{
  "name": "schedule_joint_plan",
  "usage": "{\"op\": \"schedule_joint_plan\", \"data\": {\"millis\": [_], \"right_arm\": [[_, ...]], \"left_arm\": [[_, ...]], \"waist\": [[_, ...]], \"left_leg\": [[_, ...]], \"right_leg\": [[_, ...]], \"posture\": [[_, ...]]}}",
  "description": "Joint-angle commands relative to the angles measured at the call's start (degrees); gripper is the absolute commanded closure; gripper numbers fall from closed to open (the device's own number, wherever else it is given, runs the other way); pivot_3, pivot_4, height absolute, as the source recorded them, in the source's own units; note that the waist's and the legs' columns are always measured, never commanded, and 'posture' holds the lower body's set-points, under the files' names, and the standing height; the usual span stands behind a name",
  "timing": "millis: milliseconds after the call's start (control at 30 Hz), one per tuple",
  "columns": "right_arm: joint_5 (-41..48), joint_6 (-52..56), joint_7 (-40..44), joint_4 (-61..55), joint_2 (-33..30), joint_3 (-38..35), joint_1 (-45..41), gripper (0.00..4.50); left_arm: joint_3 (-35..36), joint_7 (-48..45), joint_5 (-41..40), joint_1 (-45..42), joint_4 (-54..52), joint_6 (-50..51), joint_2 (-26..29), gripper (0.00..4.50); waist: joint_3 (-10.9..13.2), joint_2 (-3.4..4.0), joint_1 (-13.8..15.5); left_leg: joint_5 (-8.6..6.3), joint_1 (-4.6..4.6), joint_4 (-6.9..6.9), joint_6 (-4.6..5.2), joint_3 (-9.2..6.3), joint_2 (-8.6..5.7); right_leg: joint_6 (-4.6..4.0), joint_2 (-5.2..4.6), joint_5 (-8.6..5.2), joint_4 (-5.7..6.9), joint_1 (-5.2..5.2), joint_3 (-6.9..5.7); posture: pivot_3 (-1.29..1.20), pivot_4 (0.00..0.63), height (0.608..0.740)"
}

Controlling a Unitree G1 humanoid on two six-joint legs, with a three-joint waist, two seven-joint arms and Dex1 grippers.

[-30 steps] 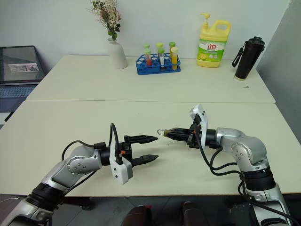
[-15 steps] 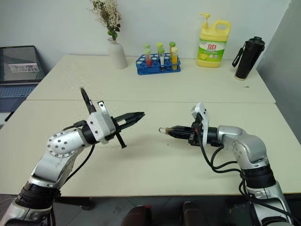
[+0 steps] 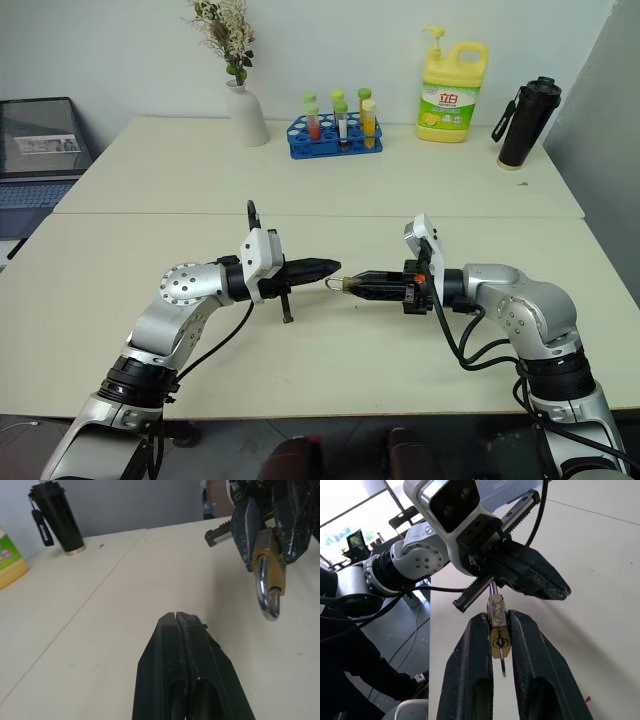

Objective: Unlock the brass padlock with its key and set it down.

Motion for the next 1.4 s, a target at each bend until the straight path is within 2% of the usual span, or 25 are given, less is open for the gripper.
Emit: {"op": "schedule_joint_plan", "data": {"millis": [33, 700, 933, 1133, 1400], "right_arm": [[1.8, 0.0, -0.3, -2.3, -0.1, -1.7, -0.5, 4.34], [0.8, -0.7, -0.4, -0.2, -0.7, -1.2, -1.1, 4.34], [-0.2, -1.4, 0.1, 0.1, -1.0, -0.7, -0.6, 4.34], [-1.0, -1.8, 0.6, 0.0, -1.0, -0.5, -0.2, 4.34], [-0.9, -1.7, 0.7, -0.2, -0.7, -0.4, -0.2, 4.34]], "left_arm": [[0.8, -2.3, -1.8, 0.2, -3.6, 2.8, 0.2, 4.50], [4.1, -3.4, -6.9, 4.9, -15.2, 15.2, 2.0, 4.50], [6.4, -2.6, -11.3, 5.2, -18.9, 20.7, 2.3, 4.50], [8.1, -0.9, -14.8, 4.4, -20.6, 25.2, 1.8, 4.50], [8.4, 0.6, -14.6, 3.7, -19.2, 25.3, 1.0, 4.50]], "waist": [[0.0, 0.00, 0.0], [0.0, 0.00, 0.1], [0.0, -0.01, 0.0], [0.0, -0.01, 0.0], [0.0, 0.00, 0.1]], "left_leg": [[0.00, 0.00, 0.00, 0.00, 0.00, 0.01], [0.00, 0.00, 0.00, 0.00, -0.02, 0.02], [0.00, 0.00, 0.00, 0.00, -0.02, 0.02], [0.00, 0.00, 0.00, 0.00, -0.02, 0.02], [0.00, 0.00, 0.00, 0.00, -0.02, 0.02]], "right_leg": [[0.00, 0.02, 0.00, 0.00, 0.00, -0.01], [0.02, 0.02, -0.01, 0.00, 0.00, 0.00], [0.02, 0.02, -0.01, -0.01, 0.00, 0.01], [0.03, 0.02, -0.02, -0.01, 0.00, 0.01], [0.03, 0.03, -0.02, -0.01, 0.00, 0.01]], "posture": [[0.00, 0.150, 0.740], [0.00, 0.150, 0.740], [0.00, 0.150, 0.740], [0.00, 0.150, 0.740], [0.00, 0.150, 0.740]]}}
